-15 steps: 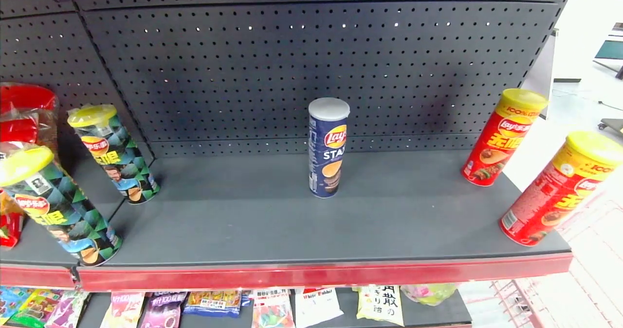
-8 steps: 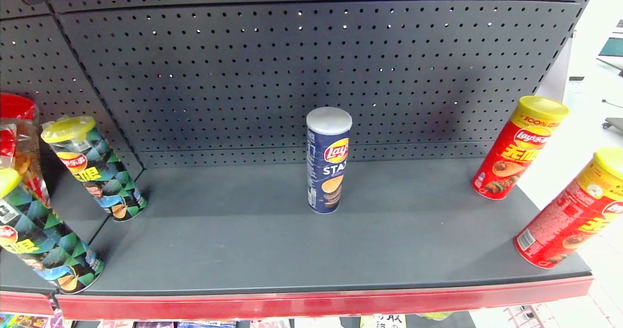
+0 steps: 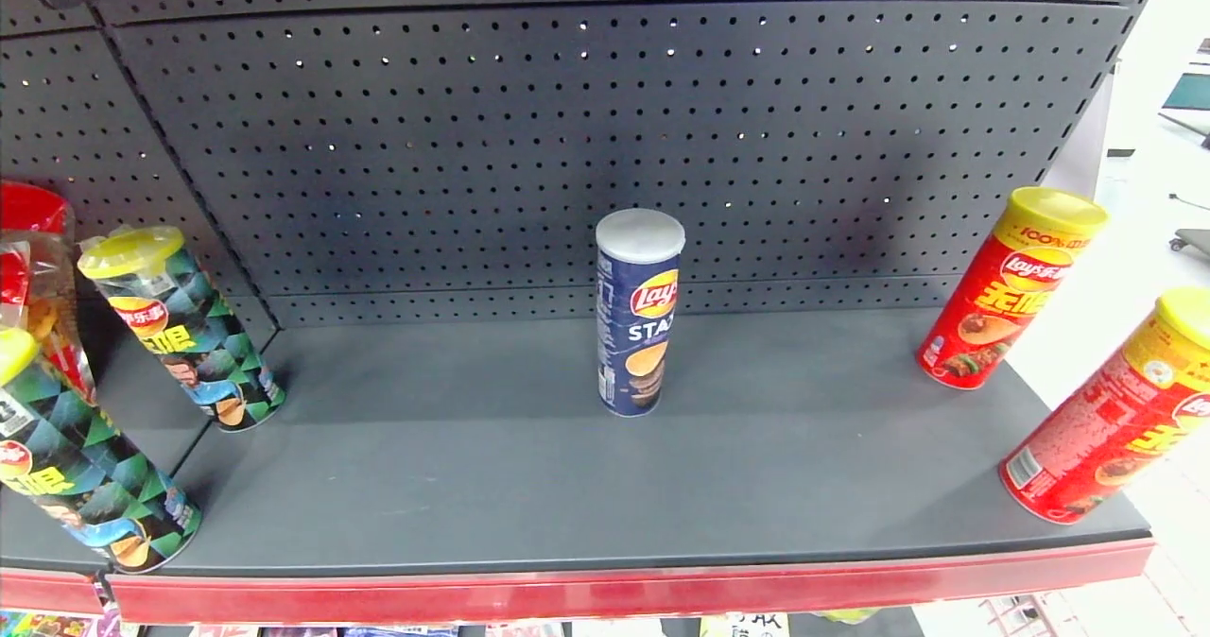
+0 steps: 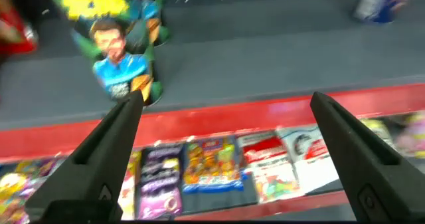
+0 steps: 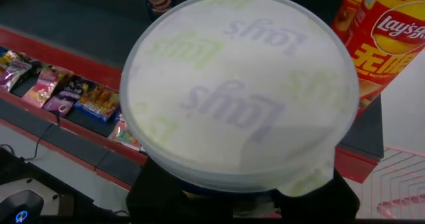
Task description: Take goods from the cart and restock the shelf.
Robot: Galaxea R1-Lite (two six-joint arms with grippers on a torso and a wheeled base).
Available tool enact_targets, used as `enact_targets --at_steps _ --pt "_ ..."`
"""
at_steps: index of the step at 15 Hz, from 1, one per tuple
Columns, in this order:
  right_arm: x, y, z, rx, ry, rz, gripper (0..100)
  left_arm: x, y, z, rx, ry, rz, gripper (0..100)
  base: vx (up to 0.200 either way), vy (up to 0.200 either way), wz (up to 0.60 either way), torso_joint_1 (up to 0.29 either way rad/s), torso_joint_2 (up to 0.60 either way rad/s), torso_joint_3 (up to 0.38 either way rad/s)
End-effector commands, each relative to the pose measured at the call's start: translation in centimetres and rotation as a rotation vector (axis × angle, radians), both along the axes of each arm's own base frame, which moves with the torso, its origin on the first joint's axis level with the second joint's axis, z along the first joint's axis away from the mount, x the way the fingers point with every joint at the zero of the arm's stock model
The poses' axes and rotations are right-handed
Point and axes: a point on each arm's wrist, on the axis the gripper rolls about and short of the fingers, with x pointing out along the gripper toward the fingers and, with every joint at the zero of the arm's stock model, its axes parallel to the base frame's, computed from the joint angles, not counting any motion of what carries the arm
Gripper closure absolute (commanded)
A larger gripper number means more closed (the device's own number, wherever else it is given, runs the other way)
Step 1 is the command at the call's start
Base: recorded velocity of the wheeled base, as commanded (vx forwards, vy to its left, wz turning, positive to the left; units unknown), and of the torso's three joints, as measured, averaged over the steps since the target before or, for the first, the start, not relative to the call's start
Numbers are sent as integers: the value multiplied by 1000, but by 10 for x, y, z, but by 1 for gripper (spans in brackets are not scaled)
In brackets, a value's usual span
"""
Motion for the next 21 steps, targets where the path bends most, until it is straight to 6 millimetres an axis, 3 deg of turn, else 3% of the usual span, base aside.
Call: enact_targets --at_steps 1,2,3,4,5,6,8,12,16,21 --pt "7 0 4 -6 34 -11 100 6 -2 59 -68 0 -119 0 0 0 0 0 0 0" --pt "7 0 5 -6 35 -10 100 10 -2 73 -94 11 -124 0 0 0 0 0 0 0" --pt "11 1 8 -11 50 -20 100 49 -6 133 -185 86 -213 0 0 0 0 0 0 0" --pt "14 1 9 -16 66 -23 100 65 -12 138 -141 127 -375 0 0 0 0 0 0 0" --pt "17 1 11 -18 80 -32 100 74 -17 137 -112 156 -474 0 0 0 0 0 0 0" --pt "21 1 21 -21 76 -55 100 105 -26 134 -76 240 -575 0 0 0 0 0 0 0" --pt "23 1 33 -18 63 -50 100 163 -44 133 -18 247 -680 0 0 0 0 0 0 0" --pt "23 1 34 -12 66 -37 100 238 -105 112 4 241 -912 0 0 0 0 0 0 0" --pt "20 1 34 -2 54 -38 100 281 -164 100 28 258 -983 0 0 0 0 0 0 0" --pt "20 1 34 -2 54 -40 100 314 -190 93 39 246 -969 0 0 0 0 0 0 0"
